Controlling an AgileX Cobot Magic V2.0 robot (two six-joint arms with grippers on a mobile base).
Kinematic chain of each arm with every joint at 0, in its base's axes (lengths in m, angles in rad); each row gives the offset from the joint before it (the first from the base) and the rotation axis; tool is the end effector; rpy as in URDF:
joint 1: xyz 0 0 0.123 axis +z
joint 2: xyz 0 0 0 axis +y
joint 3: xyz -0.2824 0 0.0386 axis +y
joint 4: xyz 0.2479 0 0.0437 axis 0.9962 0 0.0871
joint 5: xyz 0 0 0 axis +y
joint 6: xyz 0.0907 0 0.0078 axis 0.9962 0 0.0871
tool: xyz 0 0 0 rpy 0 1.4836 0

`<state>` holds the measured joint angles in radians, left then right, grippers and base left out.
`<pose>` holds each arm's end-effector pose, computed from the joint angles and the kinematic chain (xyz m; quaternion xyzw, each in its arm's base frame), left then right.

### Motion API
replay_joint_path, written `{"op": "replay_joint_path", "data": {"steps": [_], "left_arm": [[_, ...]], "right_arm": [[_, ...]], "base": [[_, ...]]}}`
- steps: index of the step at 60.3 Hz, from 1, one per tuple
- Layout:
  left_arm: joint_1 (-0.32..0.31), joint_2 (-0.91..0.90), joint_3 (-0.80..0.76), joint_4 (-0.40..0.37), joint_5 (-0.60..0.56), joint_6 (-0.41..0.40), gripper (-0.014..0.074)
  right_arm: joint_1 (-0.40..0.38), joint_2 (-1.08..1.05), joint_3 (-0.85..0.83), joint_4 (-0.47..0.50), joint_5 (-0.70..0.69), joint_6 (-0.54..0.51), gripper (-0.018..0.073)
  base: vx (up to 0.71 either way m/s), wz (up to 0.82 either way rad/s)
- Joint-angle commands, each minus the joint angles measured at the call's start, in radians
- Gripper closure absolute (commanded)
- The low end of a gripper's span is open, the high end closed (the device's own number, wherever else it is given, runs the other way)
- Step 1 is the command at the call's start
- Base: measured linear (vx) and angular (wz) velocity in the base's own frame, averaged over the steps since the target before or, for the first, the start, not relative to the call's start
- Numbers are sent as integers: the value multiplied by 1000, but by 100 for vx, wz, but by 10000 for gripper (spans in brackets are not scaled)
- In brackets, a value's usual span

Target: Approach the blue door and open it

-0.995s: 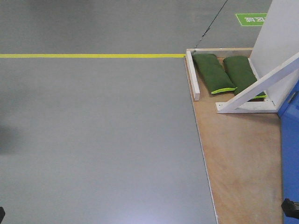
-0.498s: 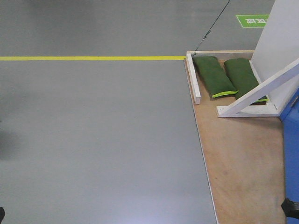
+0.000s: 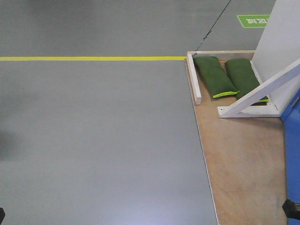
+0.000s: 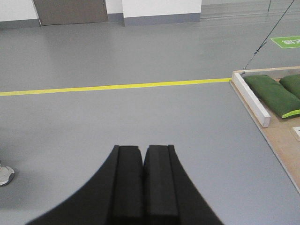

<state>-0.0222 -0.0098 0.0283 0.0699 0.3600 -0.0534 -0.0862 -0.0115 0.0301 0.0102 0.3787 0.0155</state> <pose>0.0531 0.0011 0.1717 0.0064 0.8020 0.0068 0.5973 0.0523 -0.0042 0.1695 0.0438 0.8066 -0.0165 0.5892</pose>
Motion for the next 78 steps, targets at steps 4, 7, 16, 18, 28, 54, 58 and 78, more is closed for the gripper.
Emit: {"op": "replay_joint_path", "data": {"steps": [4,7,16,18,28,54,58,78], "left_arm": [[0,-19,-20,-2,-82,-4,526],[0,-19,-20,-2,-82,-4,526],[0,-19,-20,-2,-82,-4,526],[0,-19,-20,-2,-82,-4,526],[0,-19,-20,-2,-82,-4,526],[0,-18,-20,-2,-82,-4,526],[0,-18,-20,-2,-82,-4,526],[0,-18,-20,-2,-82,-4,526]], "right_arm": [[-2,-10,8,-3,-82,0,564],[-2,-10,8,-3,-82,0,564],[-2,-10,8,-3,-82,0,564],[-2,-10,8,-3,-82,0,564],[-2,-10,0,-3,-52,0,564],[-52,147,-452,62,14,0,564],[-108,210,-519,110,11,0,564],[-557,505,-771,602,-118,0,564]], "base": [[0,0],[0,0],[0,0],[0,0],[0,0],[0,0],[0,0],[0,0]]}}
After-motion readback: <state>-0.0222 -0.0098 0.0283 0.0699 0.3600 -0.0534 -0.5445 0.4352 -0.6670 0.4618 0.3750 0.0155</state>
